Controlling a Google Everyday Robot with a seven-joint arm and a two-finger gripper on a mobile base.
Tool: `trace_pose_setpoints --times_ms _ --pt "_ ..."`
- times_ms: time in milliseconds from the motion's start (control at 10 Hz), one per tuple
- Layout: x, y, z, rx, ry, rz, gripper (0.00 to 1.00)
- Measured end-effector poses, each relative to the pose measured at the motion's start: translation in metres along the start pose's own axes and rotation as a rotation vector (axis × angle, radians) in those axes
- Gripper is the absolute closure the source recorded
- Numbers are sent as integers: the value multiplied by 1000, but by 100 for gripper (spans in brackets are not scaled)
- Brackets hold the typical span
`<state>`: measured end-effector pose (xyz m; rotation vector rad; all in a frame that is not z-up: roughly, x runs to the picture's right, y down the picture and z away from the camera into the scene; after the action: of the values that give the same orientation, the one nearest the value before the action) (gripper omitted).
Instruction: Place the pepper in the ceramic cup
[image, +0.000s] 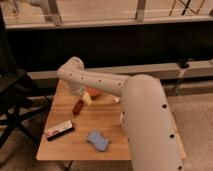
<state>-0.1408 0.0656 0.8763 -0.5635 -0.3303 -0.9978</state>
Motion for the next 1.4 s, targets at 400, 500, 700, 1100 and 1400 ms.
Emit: trace_pose_setpoints --times_ms 400,500,700,1100,1400 --pt "2 -3 11 5 -14 -12 20" --pt "2 -3 15 8 -18 -15 20" --pt "5 -4 23 13 -24 -21 20" --pt "5 -5 36 20 -35 -36 20" --pt "4 -6 48 27 -43 -51 20"
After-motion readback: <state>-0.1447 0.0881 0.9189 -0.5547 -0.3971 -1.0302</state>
